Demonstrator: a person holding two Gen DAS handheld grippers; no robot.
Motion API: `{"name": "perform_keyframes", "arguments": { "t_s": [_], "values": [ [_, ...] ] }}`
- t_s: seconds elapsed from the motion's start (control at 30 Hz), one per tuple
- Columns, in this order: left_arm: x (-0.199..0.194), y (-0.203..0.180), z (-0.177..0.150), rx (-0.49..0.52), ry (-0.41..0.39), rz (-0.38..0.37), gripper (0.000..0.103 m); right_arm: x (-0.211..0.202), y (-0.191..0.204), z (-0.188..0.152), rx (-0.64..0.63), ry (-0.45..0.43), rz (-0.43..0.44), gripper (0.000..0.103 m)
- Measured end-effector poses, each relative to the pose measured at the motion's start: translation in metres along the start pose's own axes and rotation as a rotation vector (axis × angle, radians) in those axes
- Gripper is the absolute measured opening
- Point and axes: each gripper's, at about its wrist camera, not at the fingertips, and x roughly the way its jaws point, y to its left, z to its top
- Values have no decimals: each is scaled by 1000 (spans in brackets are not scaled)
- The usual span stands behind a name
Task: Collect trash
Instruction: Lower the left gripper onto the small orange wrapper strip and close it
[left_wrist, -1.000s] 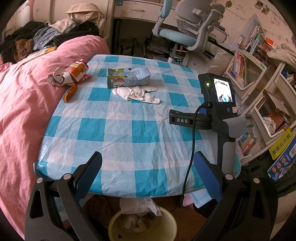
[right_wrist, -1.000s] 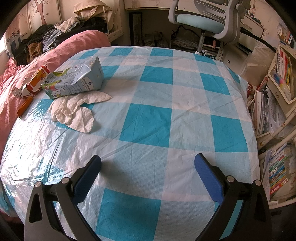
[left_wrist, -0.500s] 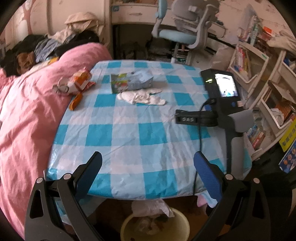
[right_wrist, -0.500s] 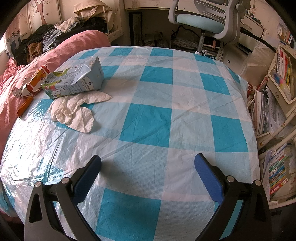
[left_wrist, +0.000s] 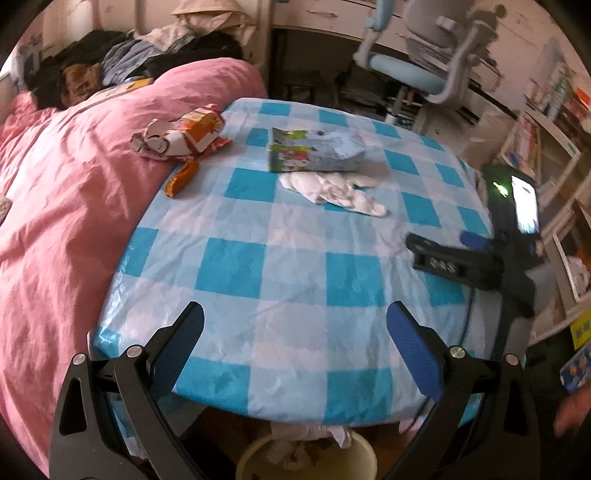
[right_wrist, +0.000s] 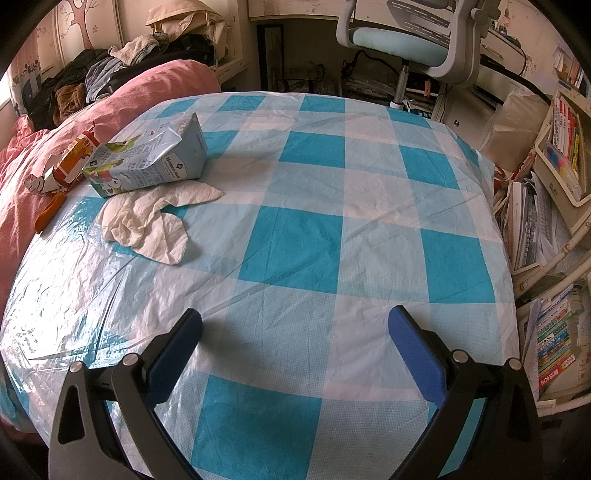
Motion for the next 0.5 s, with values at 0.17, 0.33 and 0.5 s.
{"name": "perform_keyframes", "arguments": {
  "t_s": [0.17,0.33,0.5],
  "values": [
    [7,23,25,-56,-24,63,96,0,0,0,0,0,0,96],
    [29,46,66,-86,-31,119,96,0,-1,0,0,0,-1,96],
    [58,77,105,-109,-11,158,96,0,-1,1,0,1,-2,96]
  ]
}}
